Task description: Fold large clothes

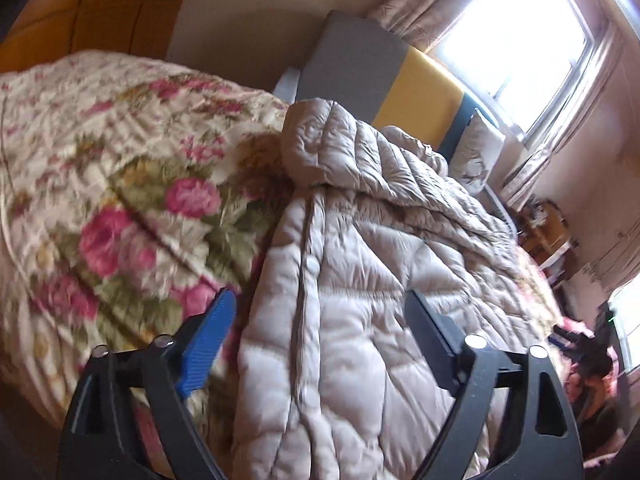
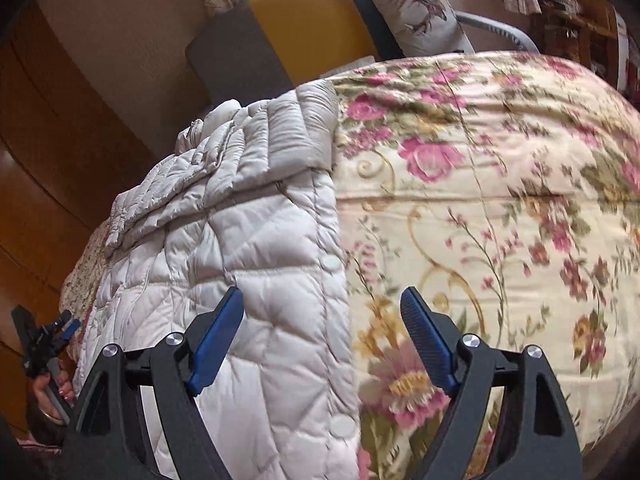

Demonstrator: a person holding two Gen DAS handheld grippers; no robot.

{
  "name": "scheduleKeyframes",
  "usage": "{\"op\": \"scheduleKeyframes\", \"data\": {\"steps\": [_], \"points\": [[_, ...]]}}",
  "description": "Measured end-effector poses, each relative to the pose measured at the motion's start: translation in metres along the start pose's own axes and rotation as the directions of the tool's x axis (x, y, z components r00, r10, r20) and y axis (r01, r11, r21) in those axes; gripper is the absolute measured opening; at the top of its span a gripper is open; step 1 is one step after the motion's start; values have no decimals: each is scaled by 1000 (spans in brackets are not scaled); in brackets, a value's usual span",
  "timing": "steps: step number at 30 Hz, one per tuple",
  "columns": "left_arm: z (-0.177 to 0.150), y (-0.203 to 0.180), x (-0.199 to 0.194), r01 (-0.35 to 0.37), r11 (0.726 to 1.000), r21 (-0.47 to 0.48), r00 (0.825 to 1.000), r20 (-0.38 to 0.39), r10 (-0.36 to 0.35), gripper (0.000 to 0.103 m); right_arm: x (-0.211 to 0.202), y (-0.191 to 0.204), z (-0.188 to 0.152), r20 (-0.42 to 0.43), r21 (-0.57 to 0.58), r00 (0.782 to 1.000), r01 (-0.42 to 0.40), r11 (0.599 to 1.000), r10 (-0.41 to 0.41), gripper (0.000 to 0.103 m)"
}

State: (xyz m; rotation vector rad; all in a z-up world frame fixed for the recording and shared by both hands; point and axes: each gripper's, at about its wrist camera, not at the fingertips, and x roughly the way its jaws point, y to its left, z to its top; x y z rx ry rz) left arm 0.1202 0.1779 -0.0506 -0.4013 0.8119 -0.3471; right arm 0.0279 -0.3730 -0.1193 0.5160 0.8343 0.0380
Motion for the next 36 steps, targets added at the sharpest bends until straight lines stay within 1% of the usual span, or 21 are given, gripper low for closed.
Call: {"op": "scheduleKeyframes", "data": {"steps": [2, 5, 7, 10, 12, 14, 17, 18, 19, 21, 22, 24, 25, 26, 27, 28, 29, 30, 31, 32, 36], "points": [[-13, 11, -8, 39, 998, -41, 999, -14, -40, 93, -5, -17, -13, -32, 63, 997, -66, 996, 68, 81], [-32, 16, -14, 61, 996, -60, 997, -42, -63, 93, -9, -27, -36, -60, 98, 991, -113, 989, 119, 77], [-44, 16, -14, 68, 996, -64, 994, -76, -73, 93, -9, -26, -49, -68, 89, 988, -130, 987, 137, 74], [-63, 13, -16, 116, 991, -70, 987, -105, -123, 92, -13, -17, -63, -42, 74, 984, -168, 983, 171, 74], [-77, 9, -18, 144, 987, -77, 982, -113, -152, 92, -12, -12, -71, -42, 85, 971, -232, 969, 236, 74], [-87, 5, -19, 168, 983, -72, 977, -121, -176, 92, -10, -3, -79, -68, 71, 954, -289, 955, 294, 74], [-98, 2, -19, 206, 975, -82, 964, -152, -216, 91, -9, 5, -86, -80, 26, 952, -295, 955, 296, 74], [-101, 1, -19, 216, 973, -87, 961, -160, -227, 87, -9, 4, -88, -82, 43, 944, -317, 948, 319, 74], [-105, 0, -18, 232, 968, -96, 953, -176, -246, 85, -9, 1, -90, -85, 77, 930, -353, 933, 359, 73], [-113, -2, -15, 255, 960, -111, 939, -208, -274, 71, -8, -5, -96, -97, 150, 891, -428, 891, 444, 70], [-117, -3, -12, 274, 954, -125, 928, -225, -296, 67, -7, -7, -101, -107, 169, 876, -450, 877, 470, 70], [-126, -10, -4, 320, 937, -141, 900, -265, -347, 53, -2, -2, -110, -138, 161, 863, -464, 871, 486, 67], [-127, -16, -1, 331, 935, -127, 892, -281, -354, 50, 0, 3, -112, -154, 143, 862, -465, 874, 484, 67], [-127, -22, -1, 336, 937, -100, 891, -288, -350, 43, 2, 9, -113, -165, 125, 862, -463, 877, 479, 67], [-126, -30, -2, 337, 939, -64, 895, -288, -341, 36, 4, 15, -113, -172, 115, 861, -466, 877, 479, 64], [-124, -35, -3, 340, 939, -42, 898, -283, -338, 33, 7, 20, -112, -175, 114, 855, -474, 873, 488, 49], [-122, -39, -5, 350, 936, -34, 897, -275, -345, 27, 10, 24, -112, -185, 118, 845, -487, 865, 501, 40], [-119, -42, -9, 364, 931, -32, 897, -259, -359, 23, 14, 30, -112, -198, 122, 836, -497, 859, 511, 31], [-114, -43, -13, 374, 927, -33, 897, -241, -371, 22, 16, 35, -113, -201, 116, 830, -508, 854, 521, 28], [-111, -45, -17, 384, 923, -32, 898, -221, -381, 20, 14, 40, -111, -189, 102, 823, -526, 845, 535, 27], [-98, -47, -47, 438, 898, -36, 892, -104, -440, 17, -8, 53, -94, -113, 52, 797, -591, 805, 593, 24]]}}
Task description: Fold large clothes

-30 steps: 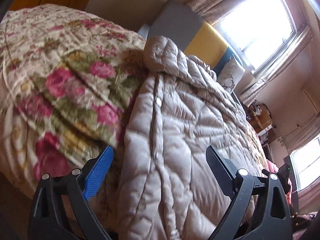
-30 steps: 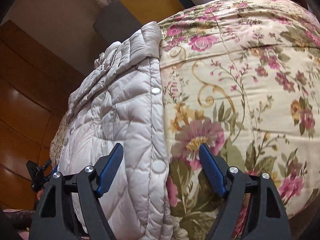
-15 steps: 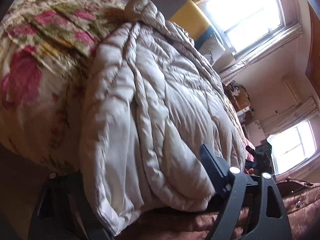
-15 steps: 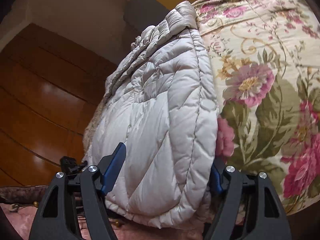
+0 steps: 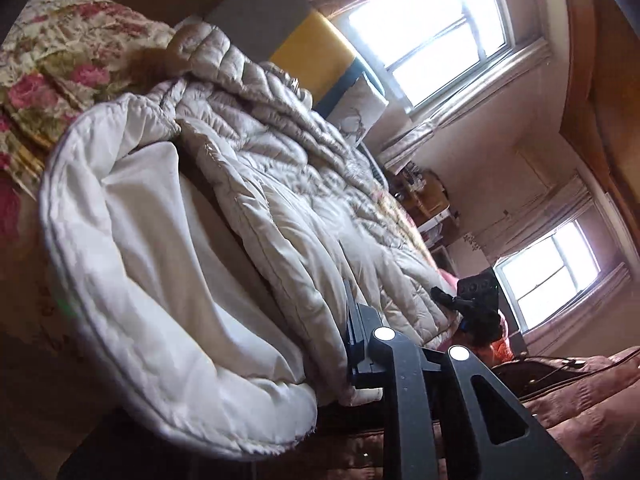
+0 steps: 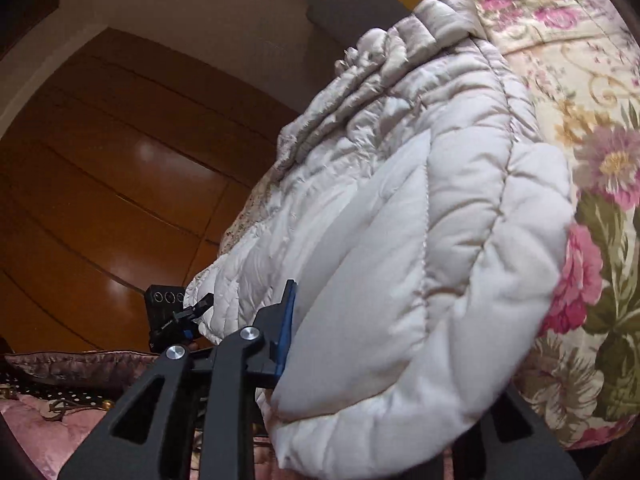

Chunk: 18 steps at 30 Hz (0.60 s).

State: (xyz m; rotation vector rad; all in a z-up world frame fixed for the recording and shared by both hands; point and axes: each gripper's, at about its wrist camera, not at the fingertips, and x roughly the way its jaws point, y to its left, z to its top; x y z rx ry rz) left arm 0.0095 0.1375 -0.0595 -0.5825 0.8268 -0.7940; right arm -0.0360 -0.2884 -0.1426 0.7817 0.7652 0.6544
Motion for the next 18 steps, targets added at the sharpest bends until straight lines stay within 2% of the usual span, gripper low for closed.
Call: {"op": "scheduleKeyframes", "data": {"steps": [4, 11, 15, 18], "points": [[8, -18, -20, 50, 999, 21, 995, 85, -51, 15, -18, 21, 11, 76, -45, 994, -81, 996, 84, 22], [13, -54, -37, 140, 986, 89, 979, 139, -151, 15, -51, 50, 16, 129, -133, 978, -146, 980, 163, 22], [18, -67, -54, 217, 972, 94, 958, 174, -230, 15, -69, 63, 12, 156, -171, 964, -188, 967, 215, 22], [20, -77, -66, 287, 953, 96, 934, 195, -301, 15, -86, 71, 9, 176, -197, 948, -232, 953, 267, 22]]}}
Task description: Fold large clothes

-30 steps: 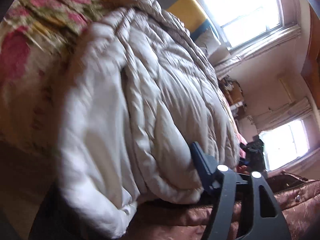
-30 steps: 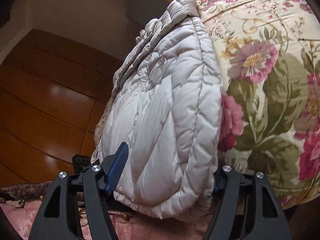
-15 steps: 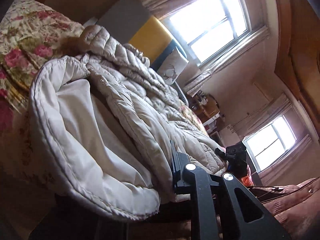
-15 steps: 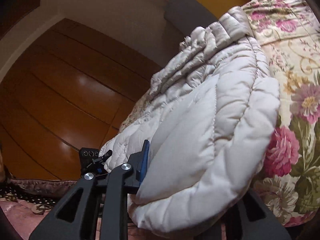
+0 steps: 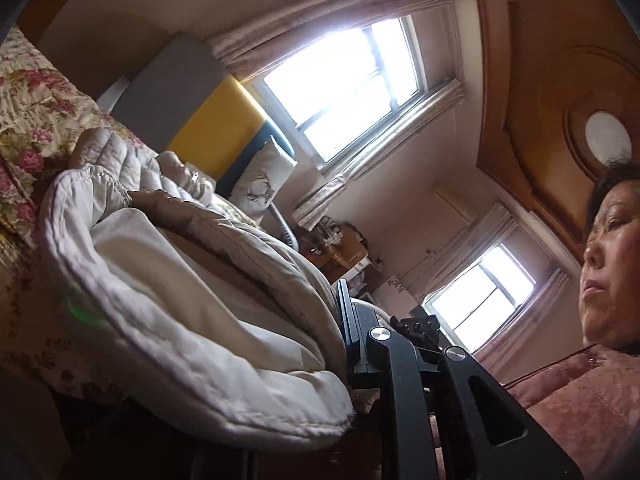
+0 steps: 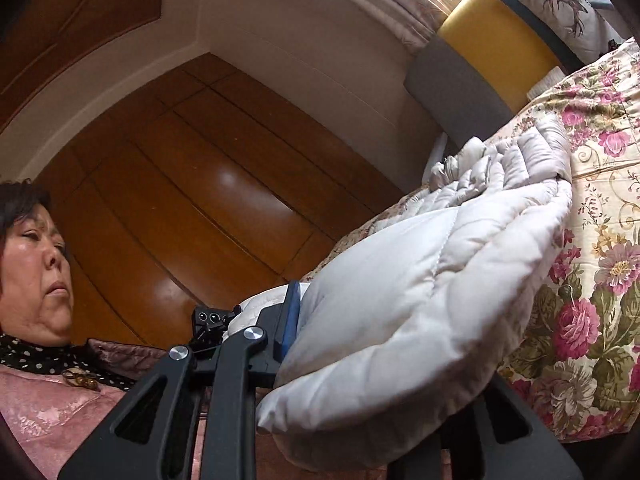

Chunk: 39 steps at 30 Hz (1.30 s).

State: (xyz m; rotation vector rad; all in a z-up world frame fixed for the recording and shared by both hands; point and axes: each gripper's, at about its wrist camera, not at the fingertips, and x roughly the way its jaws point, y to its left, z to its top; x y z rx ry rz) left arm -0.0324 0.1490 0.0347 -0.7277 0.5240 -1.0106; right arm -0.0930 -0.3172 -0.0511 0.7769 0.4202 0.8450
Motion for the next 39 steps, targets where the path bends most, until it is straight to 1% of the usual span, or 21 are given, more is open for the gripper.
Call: {"op": "scheduleKeyframes", "data": {"steps": [3, 5, 7, 9, 12, 15, 17, 20, 23, 25, 27, 31, 32, 33, 34, 35, 37, 38, 39], "points": [[2, -19, -7, 57, 998, 5, 998, -1, -57, 15, -14, 16, -5, 7, -32, 999, -41, 999, 41, 22], [2, -33, -9, 75, 997, 35, 997, -23, -75, 15, -18, 25, -8, 0, -62, 998, -56, 996, 56, 22], [3, -44, -9, 96, 994, 52, 994, -50, -93, 15, -23, 34, -12, -12, -72, 996, -88, 993, 88, 22], [5, -48, -8, 116, 992, 51, 992, -66, -112, 15, -26, 39, -16, -16, -74, 992, -123, 990, 122, 22], [13, -41, -5, 118, 993, 31, 991, -64, -116, 15, -26, 37, -12, -10, -69, 991, -136, 988, 136, 22], [23, -23, 1, 107, 994, -37, 993, -47, -108, 15, -22, 31, -7, 7, -41, 990, -141, 989, 142, 22], [33, -4, 12, 79, 993, -91, 995, -58, -84, 16, -15, 25, 1, 17, -15, 992, -125, 992, 126, 22], [48, 18, 31, 7, 994, -108, 995, -100, -18, 16, -4, 14, 14, 17, 46, 997, -80, 996, 80, 24], [65, 45, 56, -75, 987, -140, 988, -142, 55, 16, 13, -8, 31, 19, 107, 999, -41, 993, 39, 26], [78, 62, 71, -108, 980, -169, 985, -151, 82, 16, 24, -25, 44, 24, 142, 1000, -22, 990, 19, 26], [89, 75, 84, -137, 975, -173, 982, -156, 111, 16, 33, -40, 56, 28, 164, 1000, -6, 986, 1, 26], [111, 101, 116, -212, 966, -146, 965, -187, 184, 16, 51, -72, 71, 31, 211, 997, 59, 976, -67, 26], [111, 107, 121, -223, 965, -140, 962, -193, 194, 18, 55, -79, 74, 32, 229, 996, 78, 970, -88, 26], [114, 114, 127, -246, 960, -133, 956, -197, 217, 19, 58, -88, 76, 33, 251, 994, 93, 963, -105, 26], [116, 122, 133, -278, 951, -131, 947, -205, 249, 19, 60, -97, 78, 33, 271, 992, 112, 956, -125, 26], [119, 129, 139, -305, 944, -123, 938, -211, 276, 19, 63, -105, 79, 30, 289, 987, 144, 946, -159, 26], [124, 144, 153, -357, 927, -111, 920, -210, 330, 24, 65, -121, 83, 28, 322, 975, 201, 925, -221, 27], [124, 149, 156, -374, 921, -108, 915, -208, 347, 25, 67, -131, 83, 32, 341, 969, 221, 914, -247, 27], [125, 155, 160, -384, 917, -106, 911, -205, 358, 28, 69, -140, 83, 37, 362, 963, 238, 901, -269, 30]]}}
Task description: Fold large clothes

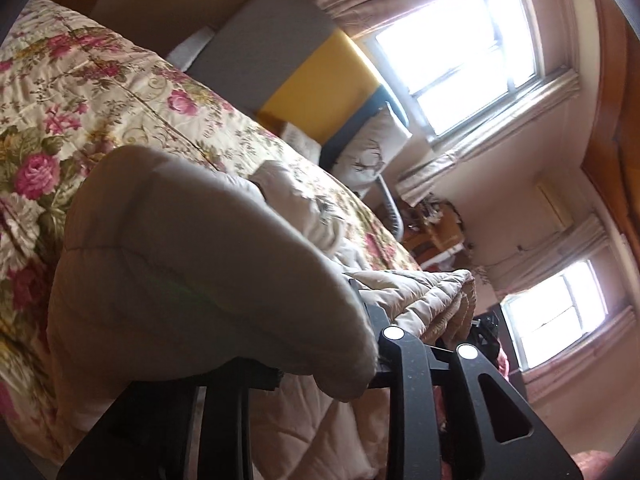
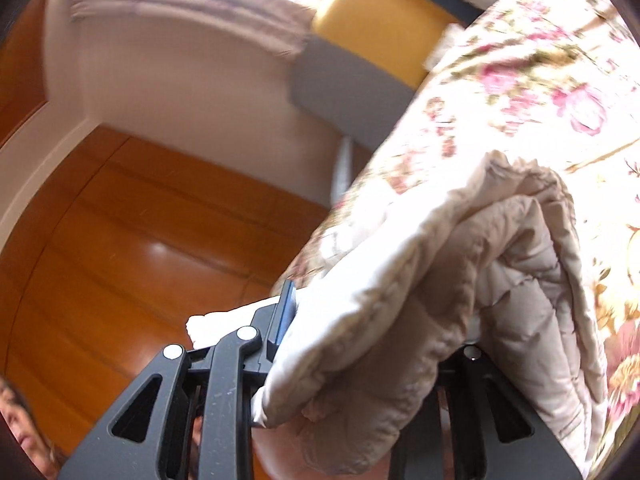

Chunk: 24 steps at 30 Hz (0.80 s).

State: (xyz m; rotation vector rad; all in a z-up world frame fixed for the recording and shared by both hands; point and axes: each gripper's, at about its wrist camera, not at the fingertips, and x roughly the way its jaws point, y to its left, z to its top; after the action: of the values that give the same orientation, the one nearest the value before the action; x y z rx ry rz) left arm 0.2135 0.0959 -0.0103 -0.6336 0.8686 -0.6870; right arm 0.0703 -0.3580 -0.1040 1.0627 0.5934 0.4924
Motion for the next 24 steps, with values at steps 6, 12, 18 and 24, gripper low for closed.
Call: {"op": "scheduleKeyframes", "data": {"steps": [6, 12, 18, 24], "points": [[14, 20, 21, 0, 999, -44, 995, 95, 4, 91, 16, -30, 8, 82, 9, 995, 50, 999, -51, 55], [3, 23, 25, -199, 974, 108, 963, 206, 174, 99, 23, -28, 7, 137, -134, 983, 137, 981, -118, 69], [-19, 38, 52, -313, 915, 254, 944, 187, 272, 99, 50, -17, 12, 204, -227, 946, 296, 928, -251, 69], [-28, 20, 25, -364, 910, 201, 923, 208, 323, 99, 49, 32, -4, 274, -308, 870, 482, 820, -409, 101]]}}
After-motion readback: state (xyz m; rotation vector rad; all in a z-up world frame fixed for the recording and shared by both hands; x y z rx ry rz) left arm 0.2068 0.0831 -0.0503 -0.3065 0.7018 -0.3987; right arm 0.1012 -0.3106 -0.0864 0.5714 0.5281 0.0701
